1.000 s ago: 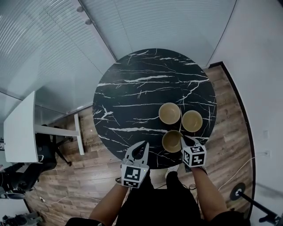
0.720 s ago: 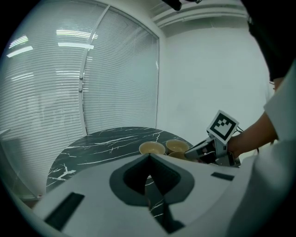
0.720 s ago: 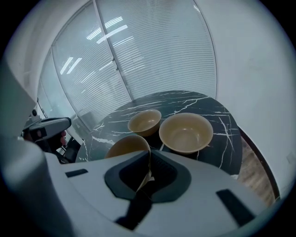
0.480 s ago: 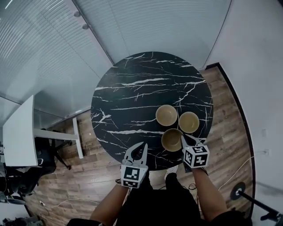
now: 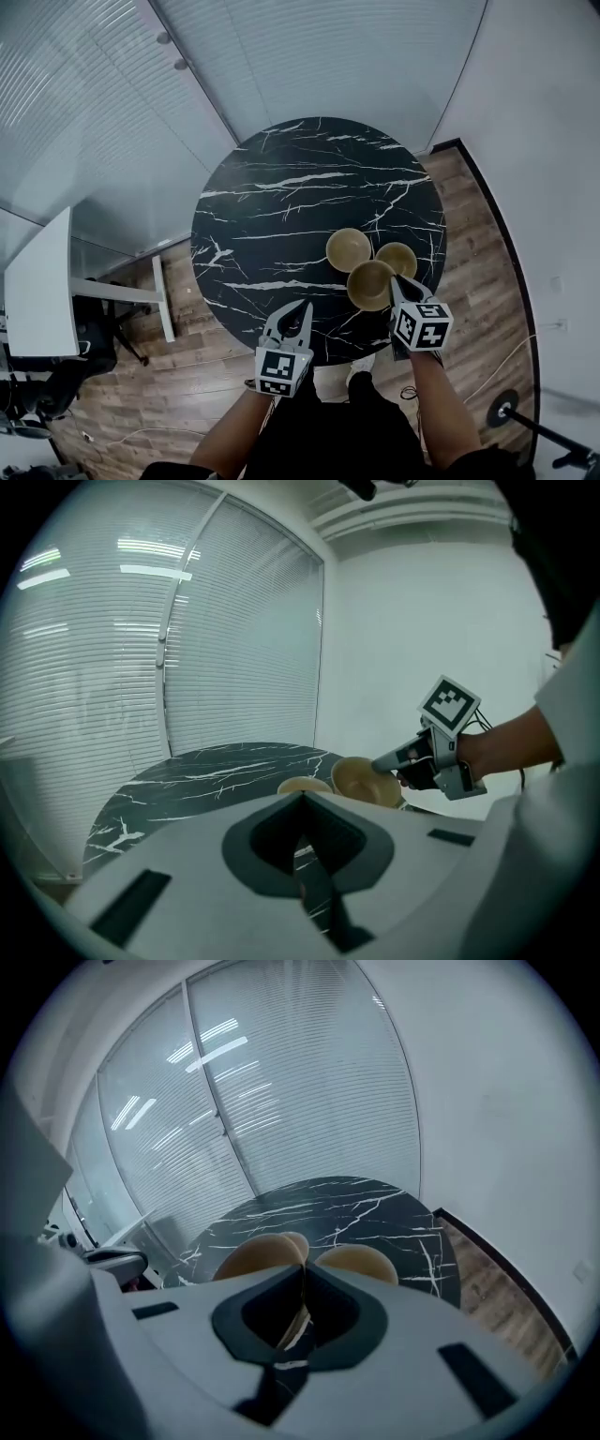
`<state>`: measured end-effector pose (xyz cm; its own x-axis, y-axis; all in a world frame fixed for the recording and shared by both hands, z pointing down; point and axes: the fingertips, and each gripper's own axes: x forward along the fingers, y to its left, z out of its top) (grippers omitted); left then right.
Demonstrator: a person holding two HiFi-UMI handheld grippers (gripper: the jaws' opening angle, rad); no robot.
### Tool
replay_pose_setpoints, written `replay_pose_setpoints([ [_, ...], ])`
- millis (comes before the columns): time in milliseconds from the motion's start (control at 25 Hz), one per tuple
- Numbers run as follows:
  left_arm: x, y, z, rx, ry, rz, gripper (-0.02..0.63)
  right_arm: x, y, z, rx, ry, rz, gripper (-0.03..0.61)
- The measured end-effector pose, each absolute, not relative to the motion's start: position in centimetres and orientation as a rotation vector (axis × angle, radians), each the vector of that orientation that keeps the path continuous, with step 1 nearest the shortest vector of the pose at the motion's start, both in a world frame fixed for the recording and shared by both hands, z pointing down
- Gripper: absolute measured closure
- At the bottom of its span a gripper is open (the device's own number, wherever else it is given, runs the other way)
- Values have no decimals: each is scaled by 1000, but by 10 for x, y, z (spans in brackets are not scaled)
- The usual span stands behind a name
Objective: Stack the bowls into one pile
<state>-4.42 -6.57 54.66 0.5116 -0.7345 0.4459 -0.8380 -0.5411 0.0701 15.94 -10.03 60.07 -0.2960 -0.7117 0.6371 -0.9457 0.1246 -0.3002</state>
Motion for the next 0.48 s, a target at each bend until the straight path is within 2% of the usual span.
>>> replay_pose_setpoints([
  [480,-37,-74,550,2446,-1300,511,604,220,-124,609,1802,-1898,1023,555],
])
